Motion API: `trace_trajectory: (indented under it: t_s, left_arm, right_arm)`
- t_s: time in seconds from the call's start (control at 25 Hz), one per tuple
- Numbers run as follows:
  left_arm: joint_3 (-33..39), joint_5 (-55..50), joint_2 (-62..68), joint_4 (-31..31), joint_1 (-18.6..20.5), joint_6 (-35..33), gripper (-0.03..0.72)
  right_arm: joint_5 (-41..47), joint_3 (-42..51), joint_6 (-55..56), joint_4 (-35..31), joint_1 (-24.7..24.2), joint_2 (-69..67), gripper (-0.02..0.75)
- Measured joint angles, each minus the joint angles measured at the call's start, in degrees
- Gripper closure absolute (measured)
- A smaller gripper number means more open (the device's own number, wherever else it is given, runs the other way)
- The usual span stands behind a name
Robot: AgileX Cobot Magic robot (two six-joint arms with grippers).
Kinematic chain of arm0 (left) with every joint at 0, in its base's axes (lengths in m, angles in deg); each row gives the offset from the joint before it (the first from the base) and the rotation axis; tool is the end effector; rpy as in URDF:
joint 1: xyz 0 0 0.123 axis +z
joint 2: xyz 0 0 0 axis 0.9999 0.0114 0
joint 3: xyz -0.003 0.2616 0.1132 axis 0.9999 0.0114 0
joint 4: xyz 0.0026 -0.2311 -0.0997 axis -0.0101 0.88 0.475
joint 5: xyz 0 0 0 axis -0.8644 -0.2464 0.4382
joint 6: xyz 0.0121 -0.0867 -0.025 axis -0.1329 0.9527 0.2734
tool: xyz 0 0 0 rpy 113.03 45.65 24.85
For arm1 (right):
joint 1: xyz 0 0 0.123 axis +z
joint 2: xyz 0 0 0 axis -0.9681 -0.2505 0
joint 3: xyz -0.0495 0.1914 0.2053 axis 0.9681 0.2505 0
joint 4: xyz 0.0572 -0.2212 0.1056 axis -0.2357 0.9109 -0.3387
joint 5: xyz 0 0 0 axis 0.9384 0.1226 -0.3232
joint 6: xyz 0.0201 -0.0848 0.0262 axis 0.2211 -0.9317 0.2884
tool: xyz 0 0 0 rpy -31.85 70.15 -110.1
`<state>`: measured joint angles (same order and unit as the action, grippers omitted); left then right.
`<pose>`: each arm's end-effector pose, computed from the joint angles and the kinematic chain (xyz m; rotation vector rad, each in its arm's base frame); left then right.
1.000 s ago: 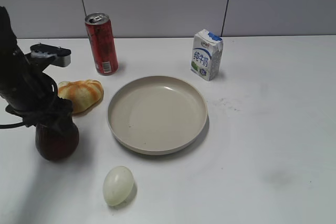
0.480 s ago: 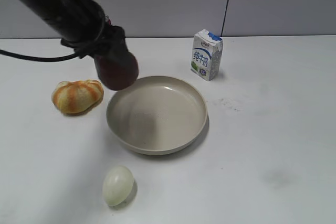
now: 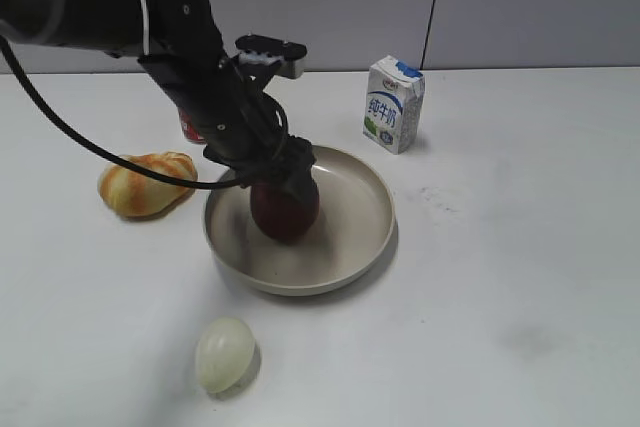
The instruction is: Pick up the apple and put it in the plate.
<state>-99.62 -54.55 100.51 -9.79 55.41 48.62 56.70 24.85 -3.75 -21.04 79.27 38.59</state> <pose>0.3387 -0.2524 0.1740 0.9857 2.6113 -0.4411 -0.0043 0.0010 0.2765 0.0245 2.0332 0.1183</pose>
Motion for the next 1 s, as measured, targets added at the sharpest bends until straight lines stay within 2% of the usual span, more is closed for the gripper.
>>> trace_trajectory:
  t_s: [0.12, 0.2, 0.4, 0.48, 0.64, 0.8, 1.0]
  left_arm:
    - [-0.05, 0.45, 0.98, -0.13, 0.0, 0.0, 0.043]
    - [-0.44, 0.37, 0.68, -0.13, 0.0, 0.0, 0.013]
    - [-4.95, -6.17, -2.92, -1.34, 0.42, 0.0, -0.004]
    - [-7.3, -11.22, -5.69, -2.77, 1.71, 0.57, -0.003]
    - [-9.23, -20.22, -13.17, -7.65, 7.0, 3.85, 0.003]
    - [-9.24, -27.82, -18.94, -13.79, 15.15, 7.3, 0.045]
    - [-1.73, -28.68, -27.63, -15.55, 23.09, 8.4, 0.094]
  right_arm:
    - [0.0, 0.0, 0.0, 0.0, 0.0, 0.0, 0.178]
    - [0.0, 0.0, 0.0, 0.0, 0.0, 0.0, 0.178]
    - [0.0, 0.0, 0.0, 0.0, 0.0, 0.0, 0.178]
    - [0.0, 0.0, 0.0, 0.0, 0.0, 0.0, 0.178]
    - [0.0, 0.0, 0.0, 0.0, 0.0, 0.0, 0.178]
    - [0.0, 0.0, 0.0, 0.0, 0.0, 0.0, 0.178]
    - [0.0, 0.0, 0.0, 0.0, 0.0, 0.0, 0.178]
